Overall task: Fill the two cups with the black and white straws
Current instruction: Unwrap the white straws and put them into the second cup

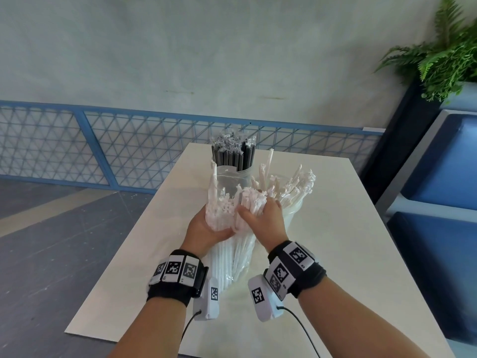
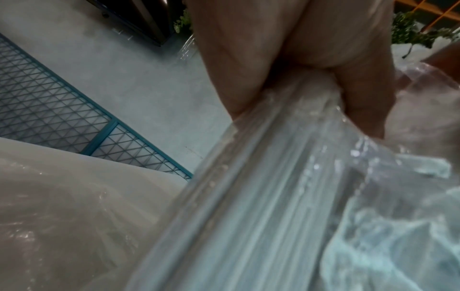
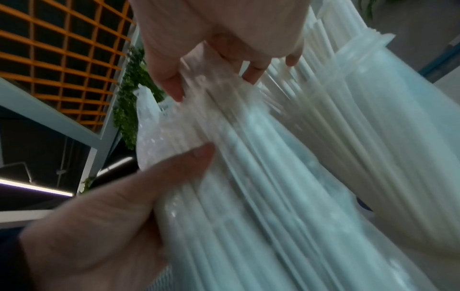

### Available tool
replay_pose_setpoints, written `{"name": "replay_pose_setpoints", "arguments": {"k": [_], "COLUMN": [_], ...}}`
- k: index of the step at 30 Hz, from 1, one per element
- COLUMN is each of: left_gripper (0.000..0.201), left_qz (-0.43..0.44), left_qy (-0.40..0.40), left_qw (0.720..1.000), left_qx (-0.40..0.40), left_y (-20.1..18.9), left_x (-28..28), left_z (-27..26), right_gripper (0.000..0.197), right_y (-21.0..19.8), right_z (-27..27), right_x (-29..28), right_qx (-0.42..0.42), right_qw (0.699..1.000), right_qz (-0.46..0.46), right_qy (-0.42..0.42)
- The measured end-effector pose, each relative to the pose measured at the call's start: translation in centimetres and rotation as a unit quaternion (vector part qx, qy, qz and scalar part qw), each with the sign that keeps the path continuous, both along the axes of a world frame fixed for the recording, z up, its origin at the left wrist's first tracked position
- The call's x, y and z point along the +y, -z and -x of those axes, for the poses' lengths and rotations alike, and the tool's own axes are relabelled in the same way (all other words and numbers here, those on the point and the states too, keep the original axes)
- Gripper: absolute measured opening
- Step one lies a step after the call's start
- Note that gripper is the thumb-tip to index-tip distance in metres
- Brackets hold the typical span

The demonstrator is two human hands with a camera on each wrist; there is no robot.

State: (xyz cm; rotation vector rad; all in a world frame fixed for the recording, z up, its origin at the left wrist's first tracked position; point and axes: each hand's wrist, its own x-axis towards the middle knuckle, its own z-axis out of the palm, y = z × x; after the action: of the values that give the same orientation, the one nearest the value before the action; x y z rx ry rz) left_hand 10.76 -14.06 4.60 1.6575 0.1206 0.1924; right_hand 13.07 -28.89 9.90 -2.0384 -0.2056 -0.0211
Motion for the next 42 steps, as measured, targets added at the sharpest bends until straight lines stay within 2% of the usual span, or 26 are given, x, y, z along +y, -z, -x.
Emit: {"name": "replay_pose_setpoints", "arguments": {"k": [5, 10, 12, 13, 14, 15, 17, 20, 22, 25, 28, 32, 33, 36, 40, 42], "left_gripper": [0.062, 0.053, 0.051, 0.05, 0.049, 0.048, 0.048, 0.048, 0.046, 0.047, 0.052, 0.056, 0.055, 0.052, 0.048, 0.048], "left_qz": [0.012, -0.023, -0.044, -0.046, -0.046, -0.045, -0.038, -0.025, -0.011, -0.007, -0.012, -0.002, 0.001, -0.009, -0.037, -0.048], "left_qy": [0.0, -0.016, -0.013, -0.011, -0.011, -0.013, -0.015, -0.011, -0.015, -0.012, -0.002, -0.008, -0.005, -0.002, -0.01, -0.013], "left_qw": [1.0, 1.0, 0.999, 0.999, 0.999, 0.999, 0.999, 1.0, 1.0, 1.0, 1.0, 1.0, 1.0, 1.0, 0.999, 0.998], "left_qx": [0.0, 0.008, 0.0, -0.005, -0.007, -0.008, -0.006, 0.001, -0.005, -0.011, -0.014, -0.018, -0.02, -0.022, -0.026, -0.03], "left_y": [0.1, -0.1, -0.3, -0.3, -0.3, -0.4, -0.4, -0.2, 0.0, 0.2, 0.2, 0.1, 0.0, -0.1, -0.4, -0.4], "left_x": [-0.4, -0.4, -0.5, -0.6, -0.6, -0.7, -0.9, -1.2, -1.3, -1.3, -1.6, -1.7, -1.6, -1.5, -1.7, -1.8], "left_z": [-0.1, -0.6, -0.5, -0.5, -0.6, -0.6, -0.9, -1.3, -1.4, -1.4, -1.4, -1.5, -1.4, -1.4, -1.5, -1.5], "right_gripper": [0.055, 0.052, 0.043, 0.047, 0.056, 0.056, 0.025, 0.033, 0.054, 0.047, 0.037, 0.062, 0.06, 0.016, 0.02, 0.014], "right_y": [-1.3, -4.5, -5.0, -5.1, -5.2, -5.1, -4.1, -1.1, 0.8, 1.2, 1.1, 0.0, -0.6, -2.7, -4.3, -4.4], "right_z": [-1.0, -1.8, -2.9, -3.2, -3.2, -3.0, -2.4, -0.8, -0.8, -0.9, -1.5, -2.4, -2.6, -3.2, -4.2, -4.7], "right_x": [-0.4, -1.4, -1.4, -1.4, -1.4, -1.5, -1.7, -1.2, -0.5, -0.3, -0.5, -0.3, -0.4, -1.2, -2.2, -2.4], "right_qx": [-0.02, -0.033, -0.039, -0.045, -0.048, -0.045, -0.015, 0.043, 0.061, 0.058, 0.065, 0.044, 0.04, 0.012, -0.018, -0.016], "right_qw": [0.991, 0.972, 0.958, 0.952, 0.951, 0.952, 0.959, 0.977, 0.983, 0.988, 0.982, 0.975, 0.97, 0.955, 0.936, 0.928], "right_qz": [-0.129, -0.23, -0.28, -0.298, -0.302, -0.301, -0.282, -0.209, -0.173, -0.145, -0.174, -0.21, -0.228, -0.285, -0.326, -0.342], "right_qy": [0.035, 0.045, 0.048, 0.051, 0.038, 0.028, 0.011, -0.004, -0.002, 0.008, 0.031, 0.066, 0.072, 0.087, 0.134, 0.146]}}
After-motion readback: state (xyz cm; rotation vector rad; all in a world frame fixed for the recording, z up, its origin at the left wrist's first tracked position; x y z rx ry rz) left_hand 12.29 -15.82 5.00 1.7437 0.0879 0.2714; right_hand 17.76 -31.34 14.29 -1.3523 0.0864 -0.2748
